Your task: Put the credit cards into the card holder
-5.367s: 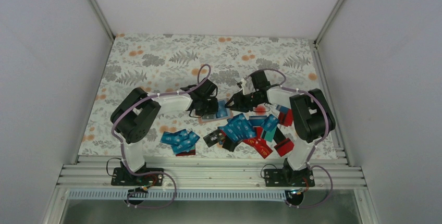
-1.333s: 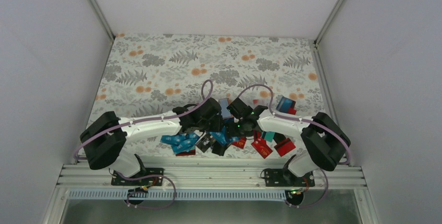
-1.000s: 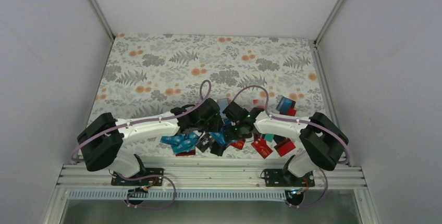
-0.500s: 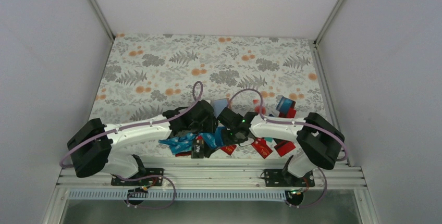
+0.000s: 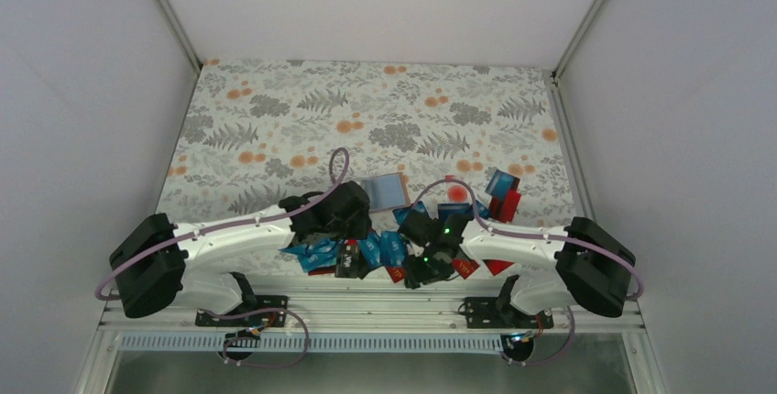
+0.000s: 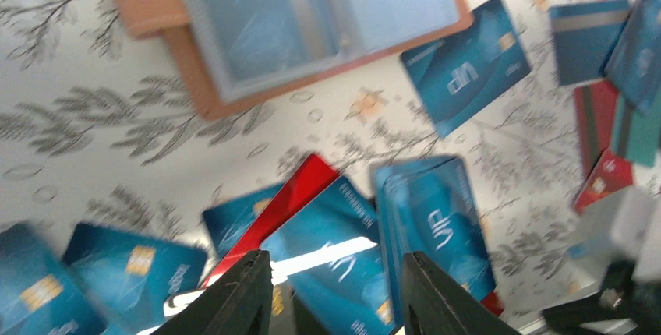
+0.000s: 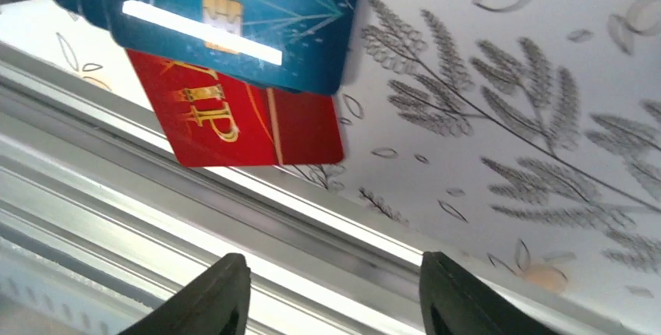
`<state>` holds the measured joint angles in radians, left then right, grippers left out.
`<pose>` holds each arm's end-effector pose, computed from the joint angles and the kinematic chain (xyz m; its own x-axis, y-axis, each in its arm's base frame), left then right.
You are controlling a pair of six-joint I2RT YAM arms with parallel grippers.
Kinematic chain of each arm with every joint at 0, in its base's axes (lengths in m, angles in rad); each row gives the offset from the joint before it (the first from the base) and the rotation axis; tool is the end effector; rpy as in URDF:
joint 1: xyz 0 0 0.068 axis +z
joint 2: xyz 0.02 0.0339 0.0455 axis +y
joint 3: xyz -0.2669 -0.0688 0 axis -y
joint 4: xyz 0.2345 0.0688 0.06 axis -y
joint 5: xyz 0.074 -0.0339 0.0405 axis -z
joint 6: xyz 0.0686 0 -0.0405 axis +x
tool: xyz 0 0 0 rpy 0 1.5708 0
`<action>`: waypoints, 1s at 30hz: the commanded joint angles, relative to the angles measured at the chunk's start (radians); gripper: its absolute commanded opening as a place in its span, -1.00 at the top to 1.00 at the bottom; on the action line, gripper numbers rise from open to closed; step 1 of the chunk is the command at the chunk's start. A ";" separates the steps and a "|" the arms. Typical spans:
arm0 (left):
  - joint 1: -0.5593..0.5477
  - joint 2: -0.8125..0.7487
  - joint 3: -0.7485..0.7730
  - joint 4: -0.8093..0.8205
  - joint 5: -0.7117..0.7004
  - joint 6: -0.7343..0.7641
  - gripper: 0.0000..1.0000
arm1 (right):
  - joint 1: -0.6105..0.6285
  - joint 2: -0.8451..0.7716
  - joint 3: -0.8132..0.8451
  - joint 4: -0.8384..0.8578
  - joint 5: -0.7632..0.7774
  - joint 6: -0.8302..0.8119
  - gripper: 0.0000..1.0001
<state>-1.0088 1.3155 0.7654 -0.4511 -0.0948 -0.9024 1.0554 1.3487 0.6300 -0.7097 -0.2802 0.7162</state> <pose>0.1444 -0.2171 0.1805 -0.9179 -0.0086 -0.3968 0.1530 0.9148 -0.3738 0.0806 0.1808 0.1261 -0.9297 -0.3611 0.0727 -0.3250 0.8970 0.2997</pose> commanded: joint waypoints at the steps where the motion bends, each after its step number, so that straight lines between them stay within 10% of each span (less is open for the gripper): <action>1: -0.045 -0.061 -0.011 -0.184 -0.013 -0.047 0.09 | 0.003 -0.005 0.099 -0.143 0.054 0.002 -0.16; 15: -0.115 -0.139 -0.075 -0.107 0.066 -0.029 0.00 | -0.115 -0.211 -0.148 0.252 -0.277 0.255 -0.28; 30: -0.040 0.227 0.125 0.102 0.220 0.227 0.31 | -0.133 -0.454 -0.458 0.570 -0.283 0.667 -0.23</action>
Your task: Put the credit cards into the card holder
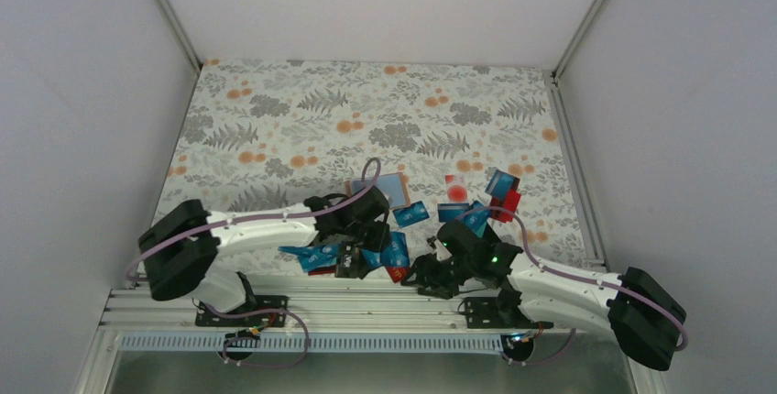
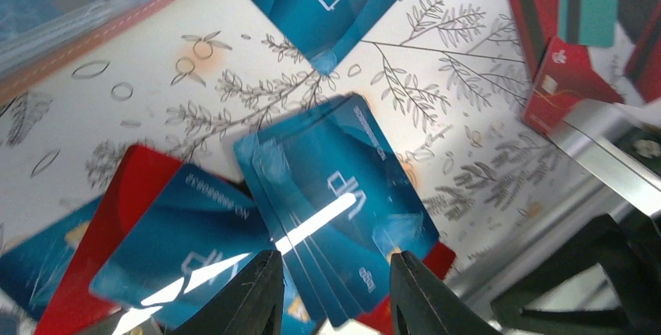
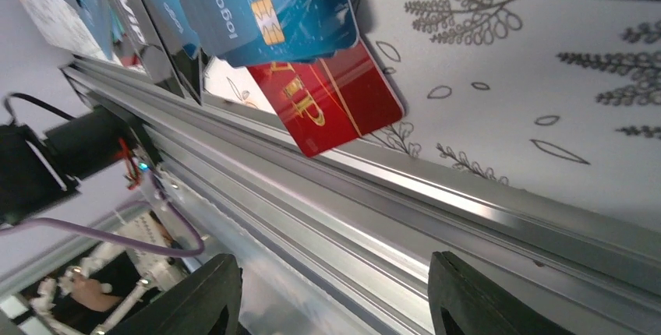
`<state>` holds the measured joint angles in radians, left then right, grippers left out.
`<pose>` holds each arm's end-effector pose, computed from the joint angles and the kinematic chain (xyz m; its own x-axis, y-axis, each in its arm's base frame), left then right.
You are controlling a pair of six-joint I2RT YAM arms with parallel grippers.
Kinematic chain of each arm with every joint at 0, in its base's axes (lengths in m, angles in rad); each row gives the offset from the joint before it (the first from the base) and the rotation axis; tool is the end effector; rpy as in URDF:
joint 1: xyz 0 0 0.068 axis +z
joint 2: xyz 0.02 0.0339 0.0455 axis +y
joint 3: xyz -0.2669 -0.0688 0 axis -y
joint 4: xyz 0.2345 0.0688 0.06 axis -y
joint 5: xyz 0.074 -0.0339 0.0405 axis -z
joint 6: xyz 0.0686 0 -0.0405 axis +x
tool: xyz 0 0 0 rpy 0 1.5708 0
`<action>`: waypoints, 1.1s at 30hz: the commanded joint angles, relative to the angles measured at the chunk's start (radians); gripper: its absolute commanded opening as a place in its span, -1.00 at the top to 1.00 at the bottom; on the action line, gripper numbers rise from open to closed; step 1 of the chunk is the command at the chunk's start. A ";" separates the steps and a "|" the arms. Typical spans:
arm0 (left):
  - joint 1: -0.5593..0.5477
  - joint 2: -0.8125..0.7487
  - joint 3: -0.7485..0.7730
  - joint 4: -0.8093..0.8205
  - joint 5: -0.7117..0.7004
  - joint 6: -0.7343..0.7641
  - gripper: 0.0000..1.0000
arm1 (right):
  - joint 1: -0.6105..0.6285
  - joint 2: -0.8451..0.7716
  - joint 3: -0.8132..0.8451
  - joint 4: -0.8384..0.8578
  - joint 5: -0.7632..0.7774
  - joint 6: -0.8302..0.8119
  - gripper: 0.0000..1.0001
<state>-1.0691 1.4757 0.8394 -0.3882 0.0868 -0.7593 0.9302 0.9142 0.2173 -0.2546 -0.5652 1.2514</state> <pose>0.1356 -0.2596 0.1665 -0.9143 0.2407 -0.3258 0.3664 0.8346 -0.4114 0.0614 0.1438 0.1130 -0.9720 0.0376 0.2318 0.1911 0.7000 0.6880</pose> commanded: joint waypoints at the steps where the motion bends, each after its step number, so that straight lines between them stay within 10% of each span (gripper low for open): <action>1: 0.027 0.079 0.056 0.046 0.041 0.090 0.31 | -0.008 -0.020 -0.058 0.135 0.000 0.146 -0.24; 33: 0.047 0.192 -0.082 0.211 0.144 0.131 0.50 | 0.049 0.208 -0.148 0.572 0.117 0.388 -0.02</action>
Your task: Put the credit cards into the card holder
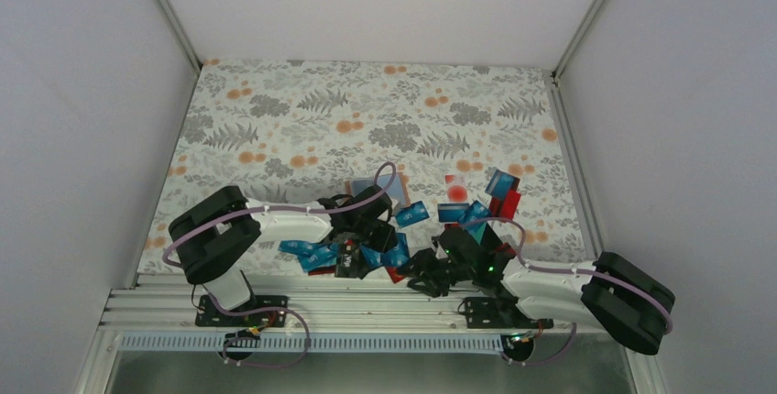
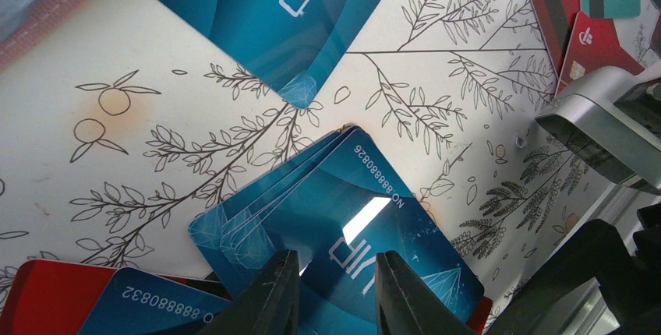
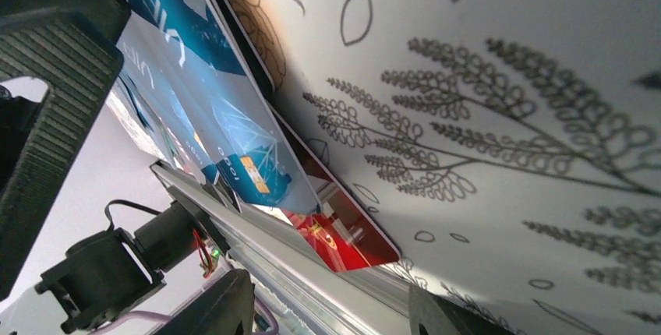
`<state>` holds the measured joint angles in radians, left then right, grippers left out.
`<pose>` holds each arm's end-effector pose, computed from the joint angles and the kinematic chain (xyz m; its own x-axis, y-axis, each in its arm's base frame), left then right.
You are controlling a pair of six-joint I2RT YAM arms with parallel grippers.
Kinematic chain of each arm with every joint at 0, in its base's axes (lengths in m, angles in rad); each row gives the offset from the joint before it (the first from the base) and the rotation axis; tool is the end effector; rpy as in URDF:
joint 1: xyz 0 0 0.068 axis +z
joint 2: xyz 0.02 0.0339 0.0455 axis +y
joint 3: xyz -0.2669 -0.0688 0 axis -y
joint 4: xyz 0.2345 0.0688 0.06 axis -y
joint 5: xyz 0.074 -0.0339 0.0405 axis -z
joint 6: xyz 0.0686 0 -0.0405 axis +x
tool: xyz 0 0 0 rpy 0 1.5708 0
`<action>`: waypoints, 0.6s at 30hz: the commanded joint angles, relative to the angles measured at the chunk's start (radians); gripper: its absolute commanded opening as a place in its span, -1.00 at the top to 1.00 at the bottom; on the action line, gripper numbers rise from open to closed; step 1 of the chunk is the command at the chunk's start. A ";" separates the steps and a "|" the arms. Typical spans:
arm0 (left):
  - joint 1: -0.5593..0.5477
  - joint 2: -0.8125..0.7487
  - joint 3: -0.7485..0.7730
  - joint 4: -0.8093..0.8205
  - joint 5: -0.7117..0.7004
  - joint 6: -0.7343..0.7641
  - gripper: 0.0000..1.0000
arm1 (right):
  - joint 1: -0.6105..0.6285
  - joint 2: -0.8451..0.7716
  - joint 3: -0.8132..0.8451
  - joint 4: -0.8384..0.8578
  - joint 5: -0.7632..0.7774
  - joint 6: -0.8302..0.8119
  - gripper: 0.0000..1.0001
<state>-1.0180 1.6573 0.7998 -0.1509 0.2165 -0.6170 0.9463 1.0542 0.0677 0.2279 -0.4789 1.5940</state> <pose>0.1539 -0.2776 0.1220 -0.8780 0.3469 -0.3298 0.4700 0.7553 -0.4567 0.0711 0.1527 0.0903 -0.9060 0.2605 0.3337 0.4233 0.5522 0.7182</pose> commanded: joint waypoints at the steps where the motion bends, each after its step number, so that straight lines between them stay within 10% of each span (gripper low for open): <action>1: -0.005 0.010 -0.047 -0.024 0.016 -0.013 0.50 | 0.040 0.082 0.003 0.098 0.034 0.056 -0.02; 18: -0.004 -0.015 -0.082 -0.013 0.012 -0.032 0.51 | 0.072 0.239 0.050 0.122 0.063 0.135 0.09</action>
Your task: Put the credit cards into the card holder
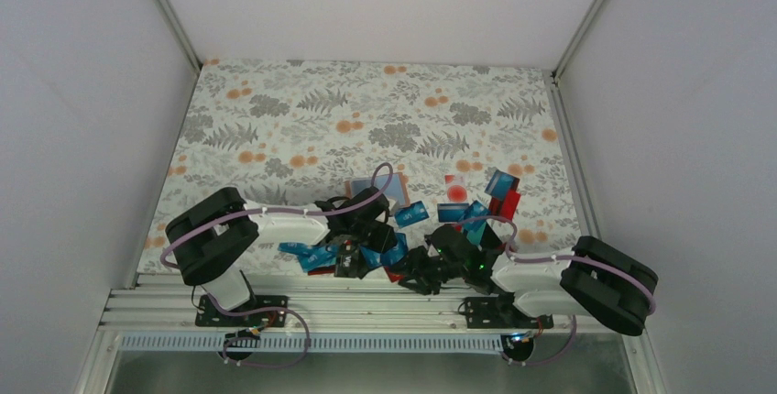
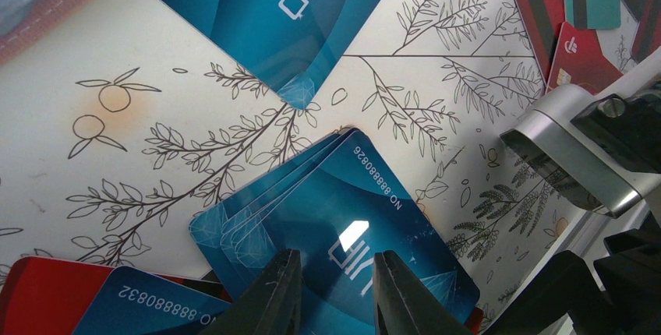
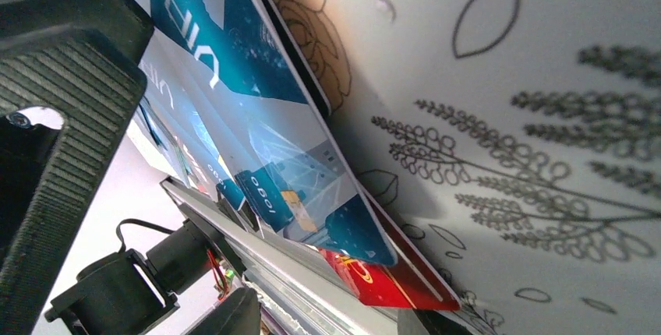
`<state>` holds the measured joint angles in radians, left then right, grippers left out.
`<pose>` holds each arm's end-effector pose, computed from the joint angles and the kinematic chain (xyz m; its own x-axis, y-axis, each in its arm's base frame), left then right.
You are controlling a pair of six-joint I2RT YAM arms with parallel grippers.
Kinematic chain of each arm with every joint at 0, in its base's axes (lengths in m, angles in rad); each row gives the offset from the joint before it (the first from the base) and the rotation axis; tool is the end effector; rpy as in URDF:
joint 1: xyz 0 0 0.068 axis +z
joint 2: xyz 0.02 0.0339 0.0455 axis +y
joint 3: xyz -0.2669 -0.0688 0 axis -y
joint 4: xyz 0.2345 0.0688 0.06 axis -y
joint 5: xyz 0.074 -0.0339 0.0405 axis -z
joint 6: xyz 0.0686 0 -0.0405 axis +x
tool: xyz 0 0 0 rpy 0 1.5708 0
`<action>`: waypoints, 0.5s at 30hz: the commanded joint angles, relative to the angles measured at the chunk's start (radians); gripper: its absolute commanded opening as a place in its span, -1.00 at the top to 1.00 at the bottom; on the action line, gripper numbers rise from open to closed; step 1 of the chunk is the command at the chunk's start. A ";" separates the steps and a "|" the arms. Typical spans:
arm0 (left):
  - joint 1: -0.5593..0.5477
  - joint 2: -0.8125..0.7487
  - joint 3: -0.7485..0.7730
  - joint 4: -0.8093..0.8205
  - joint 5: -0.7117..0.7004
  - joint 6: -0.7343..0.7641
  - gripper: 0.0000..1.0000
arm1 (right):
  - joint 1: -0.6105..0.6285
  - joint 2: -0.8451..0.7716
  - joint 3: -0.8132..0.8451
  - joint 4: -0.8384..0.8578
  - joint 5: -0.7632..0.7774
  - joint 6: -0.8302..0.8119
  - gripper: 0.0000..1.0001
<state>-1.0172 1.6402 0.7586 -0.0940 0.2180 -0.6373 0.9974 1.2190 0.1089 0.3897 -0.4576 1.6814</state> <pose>0.1519 -0.2740 0.1202 -0.8820 0.3220 -0.3441 0.4597 0.7488 -0.4775 0.0765 0.1743 0.0913 -0.8885 0.2676 0.3726 0.4588 0.5279 0.7148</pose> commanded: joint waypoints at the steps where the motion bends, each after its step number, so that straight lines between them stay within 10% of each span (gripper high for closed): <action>1: -0.005 0.002 -0.044 -0.068 0.011 -0.012 0.51 | 0.021 0.046 0.009 -0.063 0.060 0.050 0.10; 15: -0.005 0.004 -0.065 -0.035 0.018 -0.032 0.52 | 0.019 -0.240 0.038 -0.251 0.234 0.018 0.16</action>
<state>-1.0172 1.6276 0.7292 -0.0555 0.2214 -0.6518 1.0126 1.0256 0.1173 0.1963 -0.3313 1.7157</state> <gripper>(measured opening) 0.241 0.423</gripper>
